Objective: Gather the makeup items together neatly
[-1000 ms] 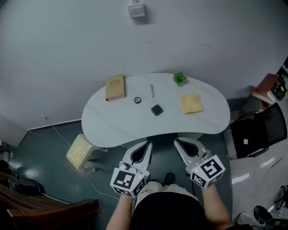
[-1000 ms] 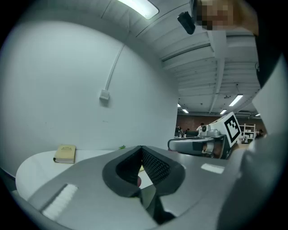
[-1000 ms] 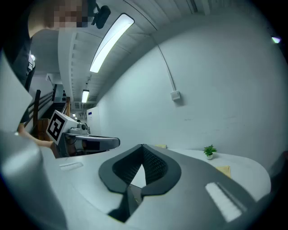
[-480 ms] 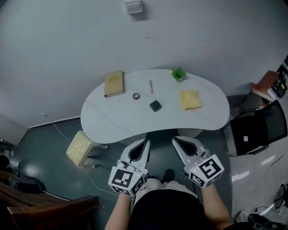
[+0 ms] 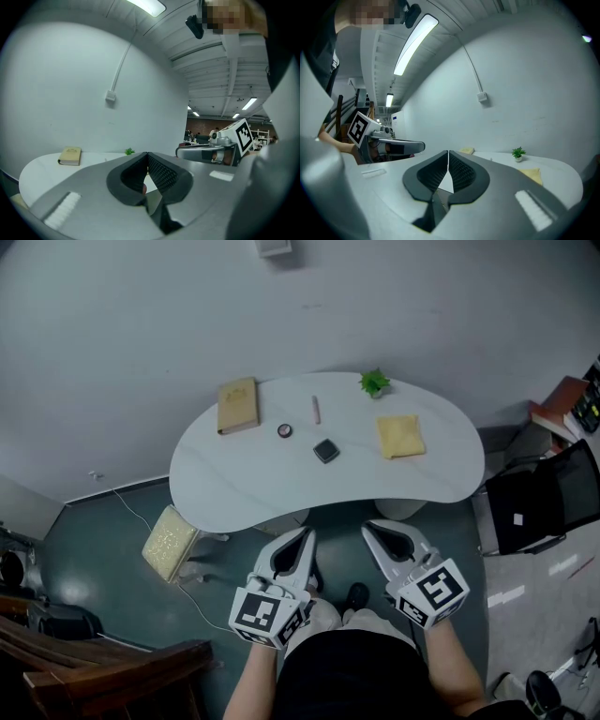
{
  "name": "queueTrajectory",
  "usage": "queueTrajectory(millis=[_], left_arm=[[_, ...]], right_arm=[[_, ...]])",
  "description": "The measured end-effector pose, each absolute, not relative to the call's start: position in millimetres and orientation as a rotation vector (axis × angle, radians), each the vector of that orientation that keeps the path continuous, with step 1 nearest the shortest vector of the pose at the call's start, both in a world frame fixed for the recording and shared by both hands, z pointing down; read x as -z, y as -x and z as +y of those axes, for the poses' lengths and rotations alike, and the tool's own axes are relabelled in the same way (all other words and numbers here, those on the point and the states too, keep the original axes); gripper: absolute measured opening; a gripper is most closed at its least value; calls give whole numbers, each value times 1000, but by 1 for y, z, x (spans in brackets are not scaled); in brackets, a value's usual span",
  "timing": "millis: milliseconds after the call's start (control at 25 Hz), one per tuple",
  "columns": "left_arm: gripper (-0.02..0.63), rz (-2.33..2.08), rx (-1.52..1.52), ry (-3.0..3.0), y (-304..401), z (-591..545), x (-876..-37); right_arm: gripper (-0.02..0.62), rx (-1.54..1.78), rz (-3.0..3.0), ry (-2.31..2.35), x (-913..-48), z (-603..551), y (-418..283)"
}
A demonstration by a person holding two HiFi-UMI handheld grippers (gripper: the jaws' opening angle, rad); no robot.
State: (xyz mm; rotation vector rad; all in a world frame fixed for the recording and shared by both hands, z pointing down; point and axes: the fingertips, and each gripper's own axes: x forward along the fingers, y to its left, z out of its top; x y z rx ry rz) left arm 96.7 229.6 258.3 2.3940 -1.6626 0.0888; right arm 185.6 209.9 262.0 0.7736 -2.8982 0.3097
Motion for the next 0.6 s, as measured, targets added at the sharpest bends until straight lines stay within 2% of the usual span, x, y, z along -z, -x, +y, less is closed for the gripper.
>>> queueTrajectory(millis=[280, 600], left_arm=[[15, -1661, -117, -2383, -85, 219, -265], [58, -1652, -137, -2419, -61, 192, -274]], right_arm=[[16, -313, -2883, -734, -269, 199, -171], [87, -315, -2852, -722, -279, 172, -143]])
